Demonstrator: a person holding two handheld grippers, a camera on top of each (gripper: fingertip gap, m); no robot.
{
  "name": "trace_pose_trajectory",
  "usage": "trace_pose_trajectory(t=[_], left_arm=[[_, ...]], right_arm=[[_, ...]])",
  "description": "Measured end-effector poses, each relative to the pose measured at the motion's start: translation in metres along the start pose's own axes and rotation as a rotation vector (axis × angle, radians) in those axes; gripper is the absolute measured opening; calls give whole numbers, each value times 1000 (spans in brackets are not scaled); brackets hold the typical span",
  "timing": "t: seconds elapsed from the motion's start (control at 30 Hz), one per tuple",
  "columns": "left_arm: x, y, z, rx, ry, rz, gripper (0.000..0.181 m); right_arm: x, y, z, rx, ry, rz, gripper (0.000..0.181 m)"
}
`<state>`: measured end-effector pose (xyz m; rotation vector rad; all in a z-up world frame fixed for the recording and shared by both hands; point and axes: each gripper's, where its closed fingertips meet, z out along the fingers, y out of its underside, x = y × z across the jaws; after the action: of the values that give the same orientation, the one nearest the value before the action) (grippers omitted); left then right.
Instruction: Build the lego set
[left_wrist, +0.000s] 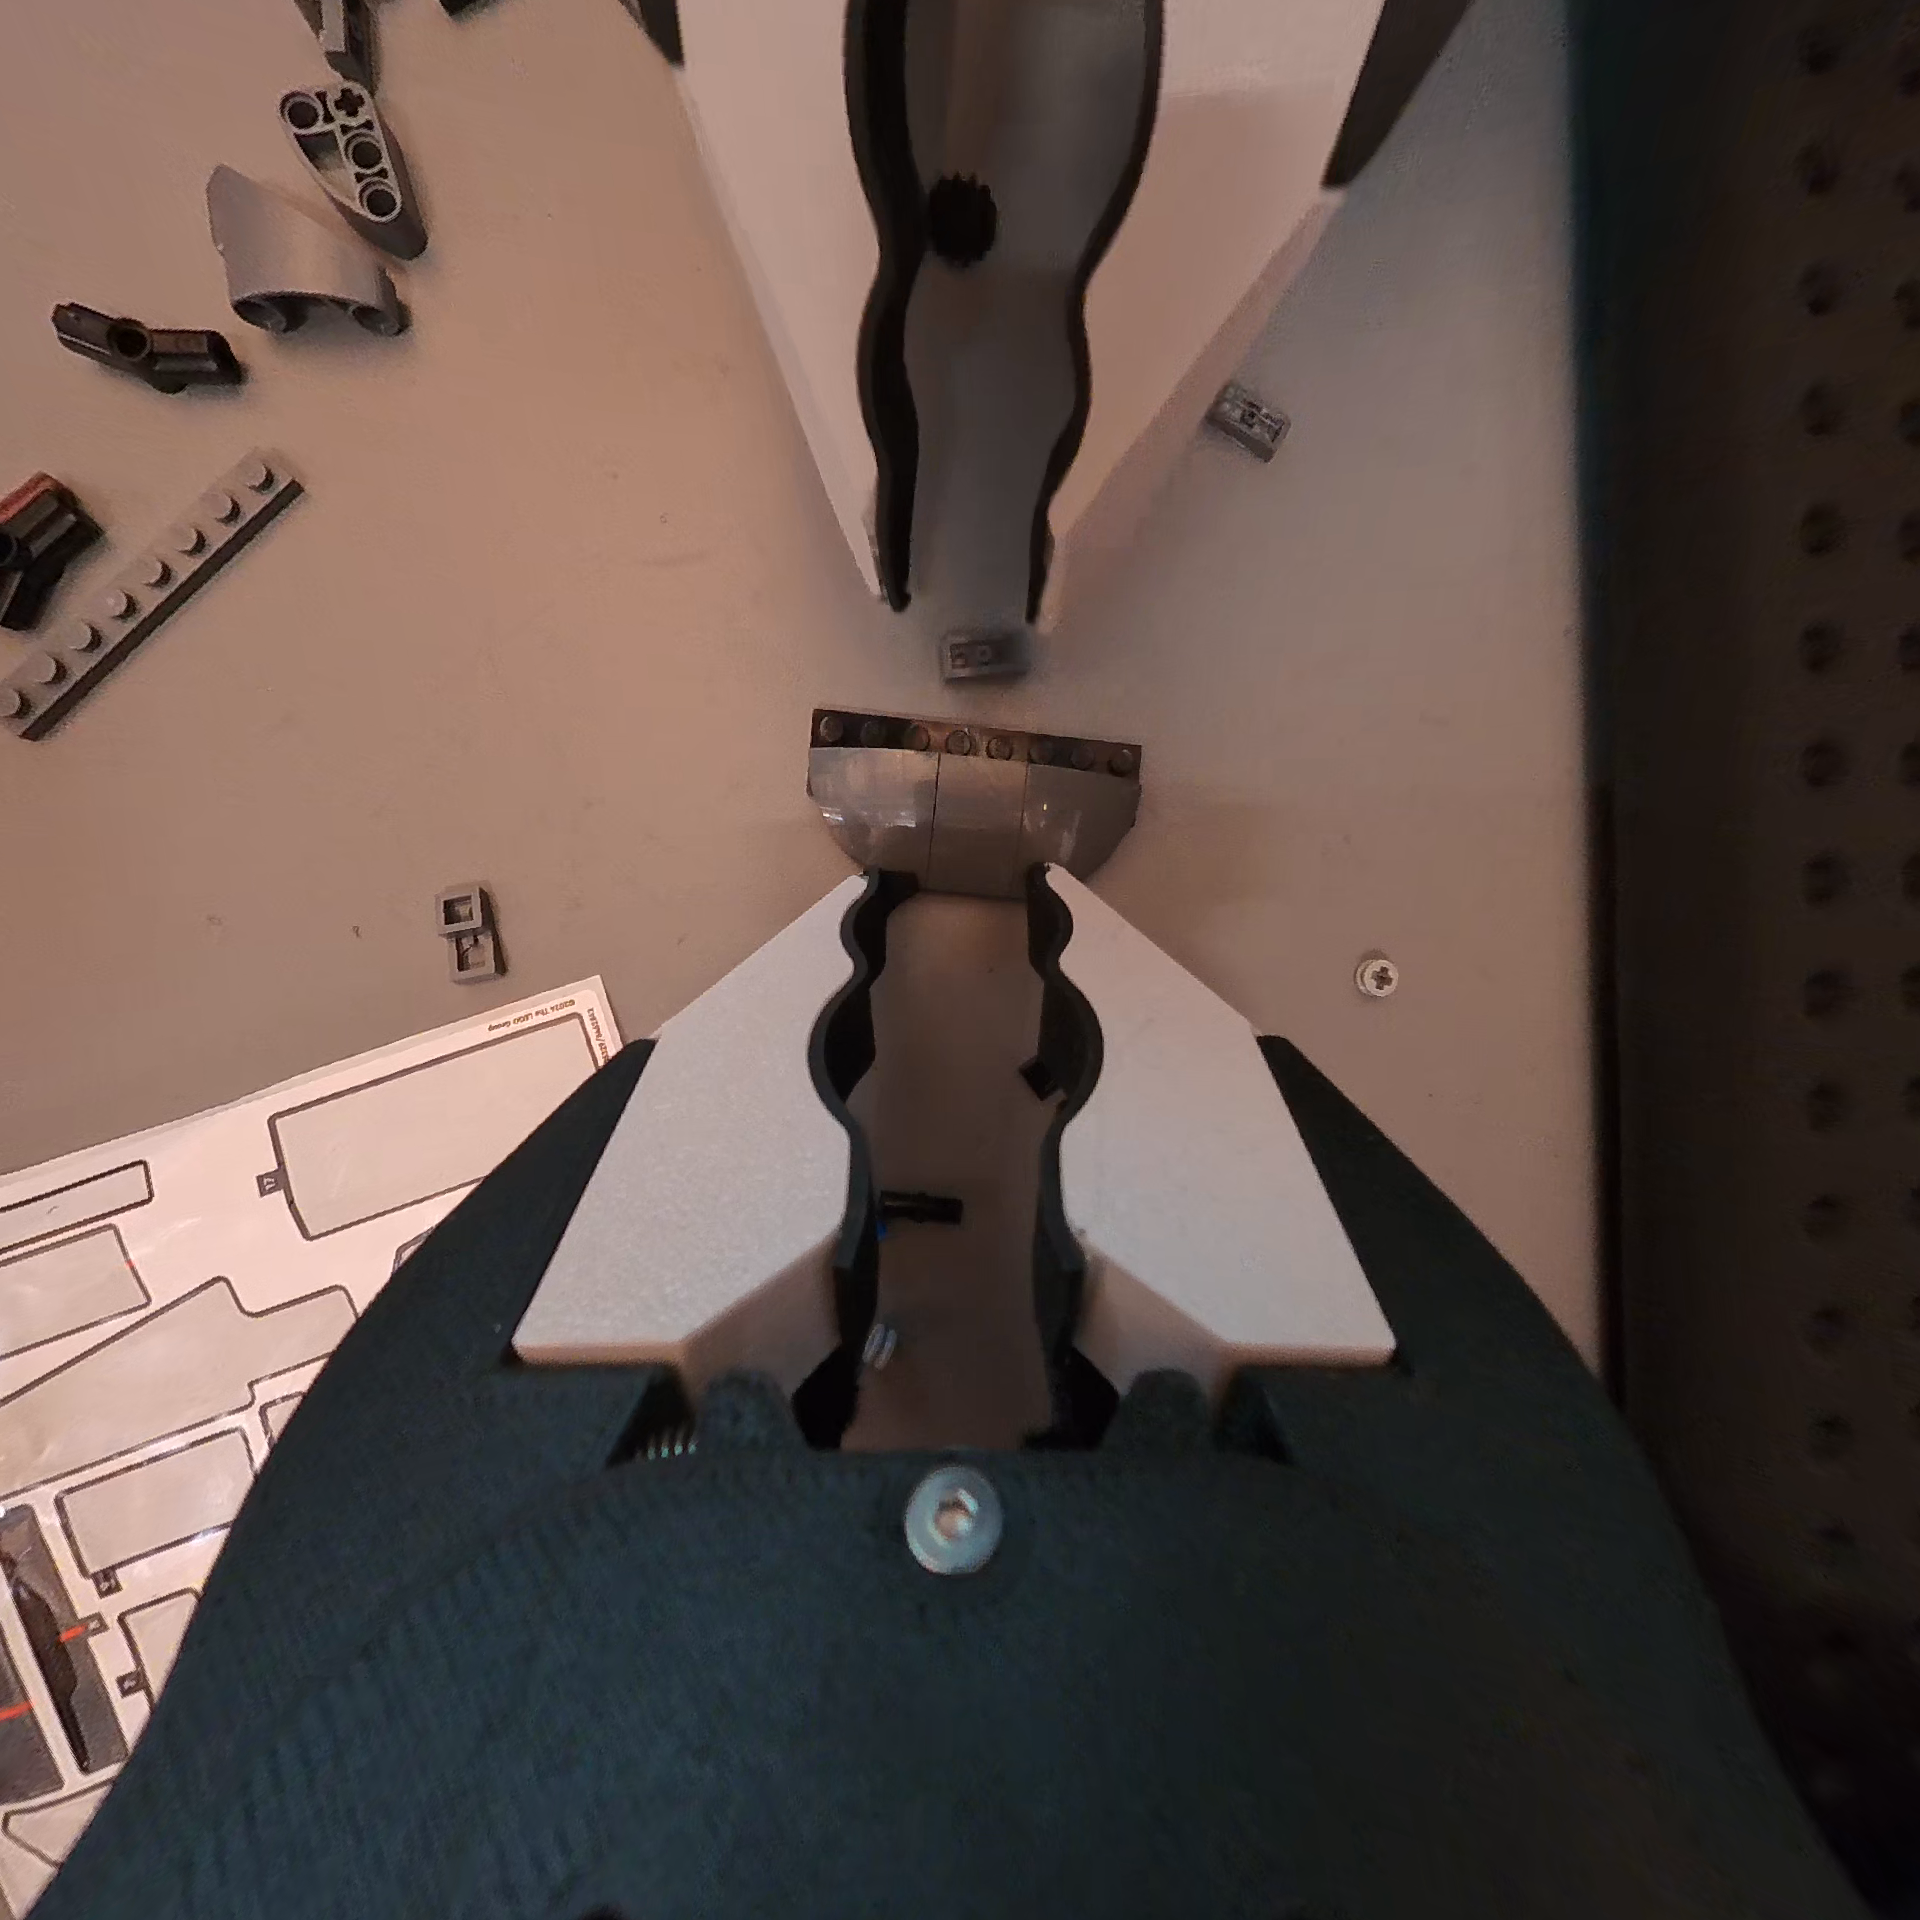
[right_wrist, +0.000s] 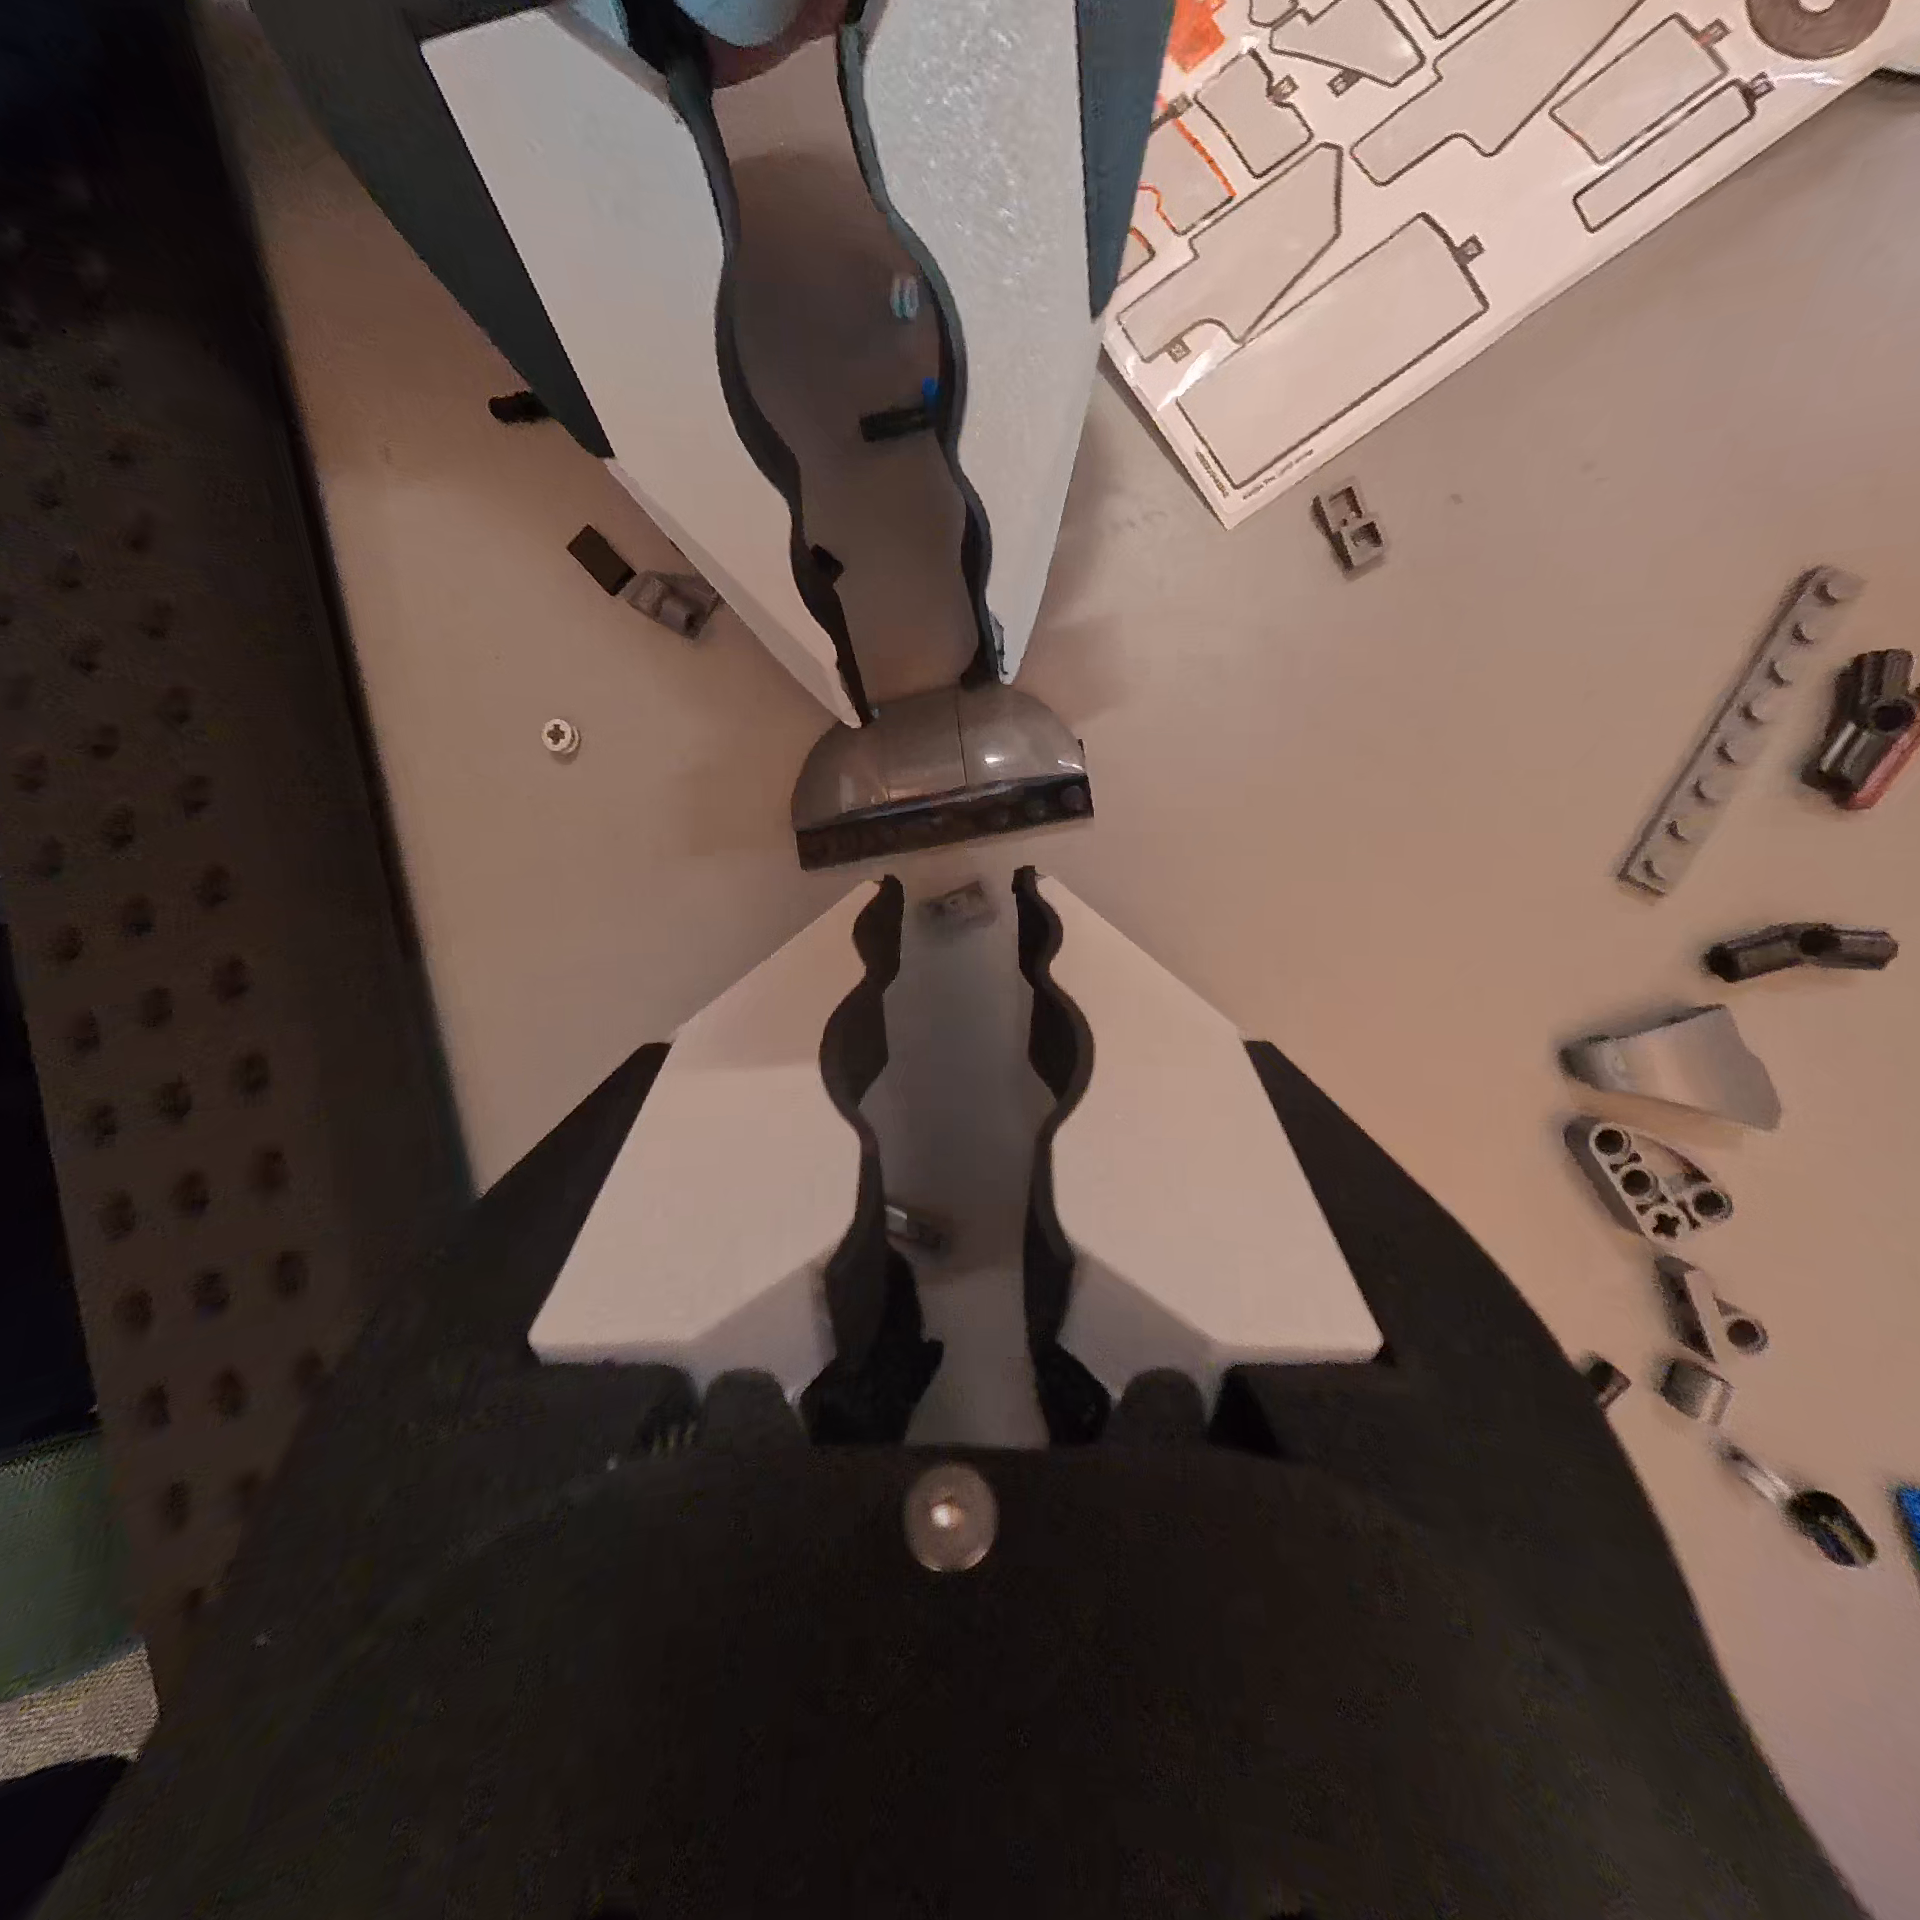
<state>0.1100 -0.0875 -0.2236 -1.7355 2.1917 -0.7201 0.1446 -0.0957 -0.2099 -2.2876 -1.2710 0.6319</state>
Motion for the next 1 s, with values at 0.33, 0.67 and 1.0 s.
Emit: trace_pose_trajectory(t=[0.33,0.67,1.0], left_arm=[[0,0,0,-2,-5,3,24],[0,0,0,-5,-6,6,24],[0,-1,1,-2,-1,6,24]], right_arm=[[0,12,11,-76,9,-63,19],[-2,4,14,-62,24,-95,14],[-5,-5,15,-33,33,-118,15]])
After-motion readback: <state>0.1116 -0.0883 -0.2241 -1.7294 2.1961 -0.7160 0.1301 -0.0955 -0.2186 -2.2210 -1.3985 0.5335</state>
